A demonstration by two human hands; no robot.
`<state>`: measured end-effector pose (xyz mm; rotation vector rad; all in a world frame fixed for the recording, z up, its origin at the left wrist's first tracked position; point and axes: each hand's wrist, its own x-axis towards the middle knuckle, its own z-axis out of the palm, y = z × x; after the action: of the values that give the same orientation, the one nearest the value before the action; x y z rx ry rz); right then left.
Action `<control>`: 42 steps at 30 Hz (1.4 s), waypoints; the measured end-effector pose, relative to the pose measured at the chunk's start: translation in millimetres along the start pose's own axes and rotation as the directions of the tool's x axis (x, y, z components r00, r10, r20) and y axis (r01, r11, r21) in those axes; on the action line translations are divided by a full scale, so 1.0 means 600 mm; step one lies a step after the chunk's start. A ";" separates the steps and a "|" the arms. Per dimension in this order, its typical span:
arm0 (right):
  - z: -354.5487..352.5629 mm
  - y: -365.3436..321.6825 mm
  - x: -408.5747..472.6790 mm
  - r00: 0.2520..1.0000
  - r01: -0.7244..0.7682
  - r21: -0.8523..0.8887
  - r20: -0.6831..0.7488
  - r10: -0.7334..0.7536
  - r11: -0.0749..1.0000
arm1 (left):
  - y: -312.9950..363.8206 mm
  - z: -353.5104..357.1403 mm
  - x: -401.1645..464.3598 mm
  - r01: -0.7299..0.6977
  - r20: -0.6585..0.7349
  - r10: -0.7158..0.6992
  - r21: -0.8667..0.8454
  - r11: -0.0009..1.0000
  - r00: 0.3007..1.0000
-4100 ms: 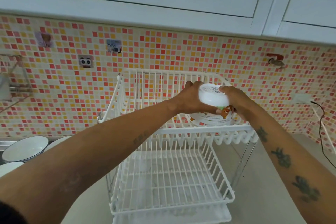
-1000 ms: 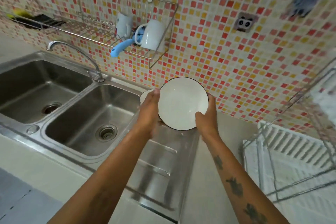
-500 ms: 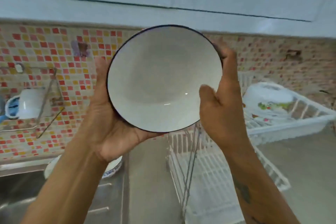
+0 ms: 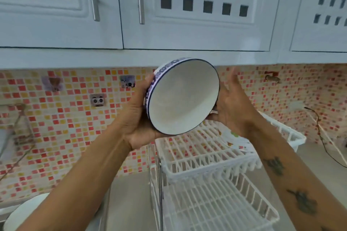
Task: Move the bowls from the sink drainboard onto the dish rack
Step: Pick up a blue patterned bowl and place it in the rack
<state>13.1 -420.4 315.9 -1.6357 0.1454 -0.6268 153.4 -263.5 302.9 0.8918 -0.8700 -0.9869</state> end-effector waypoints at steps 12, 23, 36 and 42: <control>-0.068 0.071 0.149 0.752 -0.548 -0.503 0.052 0.657 0.668 | -0.091 -0.013 0.075 0.032 -0.222 0.345 0.877 0.479 0.912; -0.075 0.169 0.153 0.772 -0.559 -0.527 -0.050 0.633 0.640 | -0.122 -0.012 0.104 0.297 -0.280 0.132 0.945 -0.139 0.951; -0.062 0.164 0.148 0.851 -0.403 -0.841 -0.200 0.485 0.361 | -0.130 -0.006 0.107 0.269 -0.271 0.040 0.907 -0.324 0.962; -0.065 0.163 0.156 0.838 -0.403 -0.874 -0.233 0.494 0.271 | -0.126 -0.008 0.100 0.223 -0.239 -0.010 0.920 -0.322 0.971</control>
<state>99.0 -513.5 253.6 -2.5222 1.0368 0.0711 152.5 -340.1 243.9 2.6139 -1.5006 0.0441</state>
